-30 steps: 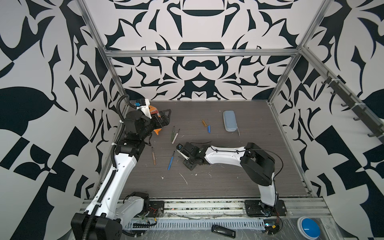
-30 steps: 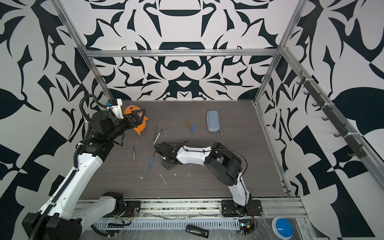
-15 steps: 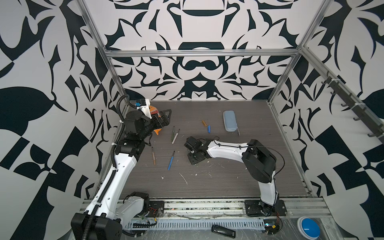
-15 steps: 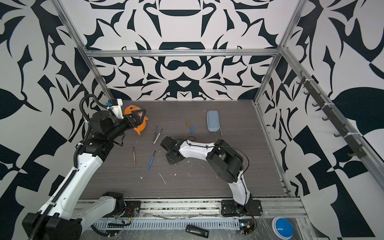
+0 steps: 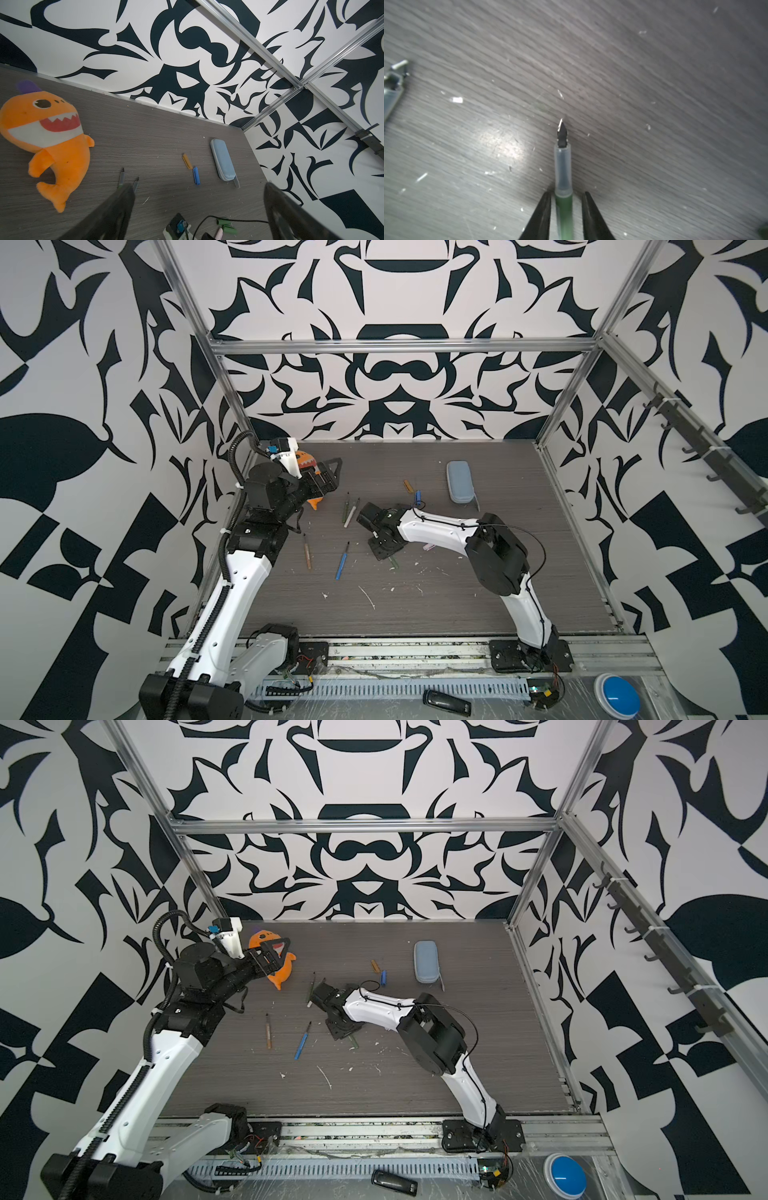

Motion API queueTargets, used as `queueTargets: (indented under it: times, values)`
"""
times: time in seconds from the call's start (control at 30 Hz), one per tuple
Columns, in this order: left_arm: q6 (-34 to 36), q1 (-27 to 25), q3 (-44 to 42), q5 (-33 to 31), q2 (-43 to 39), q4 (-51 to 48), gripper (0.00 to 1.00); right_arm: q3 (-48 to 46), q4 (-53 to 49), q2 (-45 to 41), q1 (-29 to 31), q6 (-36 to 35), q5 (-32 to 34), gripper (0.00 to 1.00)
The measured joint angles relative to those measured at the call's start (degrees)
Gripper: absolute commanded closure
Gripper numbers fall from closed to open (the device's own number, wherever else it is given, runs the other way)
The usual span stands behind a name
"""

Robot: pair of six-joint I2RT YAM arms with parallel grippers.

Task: Insert the pens into the pen caps
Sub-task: 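Close the right gripper on the green pen and lift it, then carry the green pen toward the left gripper while the left gripper reaches to grasp it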

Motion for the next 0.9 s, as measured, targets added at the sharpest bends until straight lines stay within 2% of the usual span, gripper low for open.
queueTargets:
  times: [0.17, 0.43, 0.57, 0.7, 0.9]
  values:
    - [0.0, 0.0, 0.0, 0.0, 0.0, 0.0, 0.01, 0.4, -1.4, 0.3, -0.4, -0.4, 0.6, 0.82]
    - [-0.7, 0.0, 0.0, -0.5, -0.1, 0.2, 0.01, -3.8, 2.3, -2.2, -1.5, 1.2, -2.4, 0.88]
    - [-1.5, 0.0, 0.0, -1.5, -0.1, 0.1, 0.01, -9.3, 5.3, -6.3, -2.4, 2.8, -3.9, 0.91]
    - [-0.7, 0.0, -1.9, 0.3, 0.0, 3.6, 0.02, -14.2, 9.1, -11.7, -3.0, 3.7, -3.5, 0.92]
    - [-0.7, -0.2, -2.7, 8.5, 4.2, 7.4, 0.12, -22.2, 16.5, -23.9, -5.0, 4.2, -2.2, 0.93]
